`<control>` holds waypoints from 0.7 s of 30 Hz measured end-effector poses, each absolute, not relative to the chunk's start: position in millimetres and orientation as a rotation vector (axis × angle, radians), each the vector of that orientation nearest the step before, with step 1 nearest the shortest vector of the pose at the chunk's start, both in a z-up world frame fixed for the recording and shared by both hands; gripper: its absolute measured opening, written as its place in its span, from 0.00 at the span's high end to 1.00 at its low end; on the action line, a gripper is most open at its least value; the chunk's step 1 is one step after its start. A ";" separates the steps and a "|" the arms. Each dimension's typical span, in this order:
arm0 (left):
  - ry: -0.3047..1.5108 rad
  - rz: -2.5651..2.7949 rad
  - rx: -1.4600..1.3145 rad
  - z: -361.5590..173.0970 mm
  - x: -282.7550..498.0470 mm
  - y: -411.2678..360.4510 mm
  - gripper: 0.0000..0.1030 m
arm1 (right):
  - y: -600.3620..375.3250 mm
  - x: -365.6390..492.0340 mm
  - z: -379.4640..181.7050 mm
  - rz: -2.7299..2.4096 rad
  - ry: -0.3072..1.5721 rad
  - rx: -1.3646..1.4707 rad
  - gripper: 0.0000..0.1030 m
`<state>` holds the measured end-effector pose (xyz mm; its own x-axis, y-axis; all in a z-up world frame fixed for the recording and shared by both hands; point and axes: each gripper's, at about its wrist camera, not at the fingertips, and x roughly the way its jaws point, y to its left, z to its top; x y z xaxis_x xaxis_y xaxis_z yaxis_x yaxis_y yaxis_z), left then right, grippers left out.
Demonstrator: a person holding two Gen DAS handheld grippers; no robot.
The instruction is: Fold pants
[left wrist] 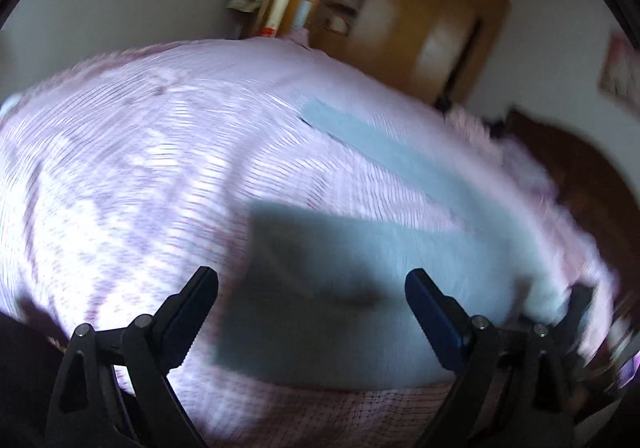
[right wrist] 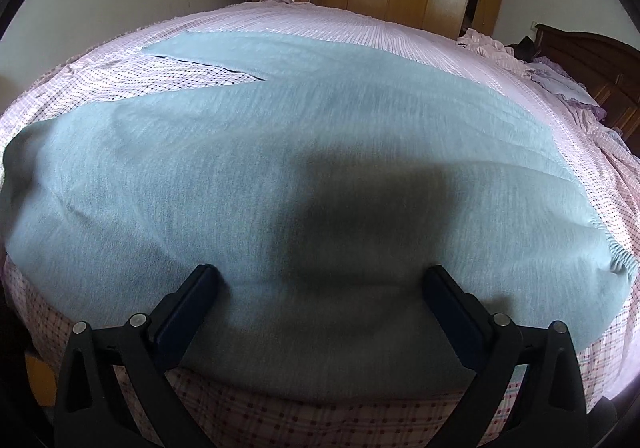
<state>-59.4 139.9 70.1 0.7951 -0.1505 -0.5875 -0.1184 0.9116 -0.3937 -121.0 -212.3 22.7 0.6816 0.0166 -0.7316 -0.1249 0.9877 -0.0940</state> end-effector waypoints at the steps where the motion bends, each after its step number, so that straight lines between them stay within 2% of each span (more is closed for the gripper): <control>1: 0.661 -0.055 -0.491 73.1 -63.0 154.4 0.09 | -212.3 -121.0 22.7 0.080 0.817 -0.140 0.04; 3: 0.655 -0.150 -0.599 78.7 -70.6 178.7 0.23 | -212.9 -121.3 22.3 0.082 0.815 -0.139 0.04; 4: 0.652 -0.175 -0.632 81.2 -73.0 187.6 0.25 | -213.0 -121.4 22.5 0.082 0.814 -0.139 0.04; 11: 0.799 -0.312 -0.677 52.6 -70.2 198.4 0.27 | -213.4 -121.8 22.6 0.082 0.813 -0.139 0.04; 15: 1.021 -0.161 -0.644 19.8 -56.4 199.5 0.33 | -213.3 -121.1 22.9 0.086 0.815 -0.129 0.04; 18: 1.023 -0.151 -0.656 20.9 -60.0 202.3 0.41 | -215.0 -120.7 23.8 0.094 0.817 -0.117 0.03; 19: 1.020 -0.162 -0.663 23.0 -62.6 203.4 0.54 | -215.8 -120.4 24.1 0.098 0.816 -0.113 0.04; 20: 1.020 -0.177 -0.674 24.9 -66.4 205.4 0.75 | -216.0 -120.2 24.2 0.101 0.816 -0.110 0.04; 21: 1.020 -0.180 -0.679 27.5 -71.2 208.1 0.84 | -216.2 -120.3 24.7 0.104 0.815 -0.107 0.04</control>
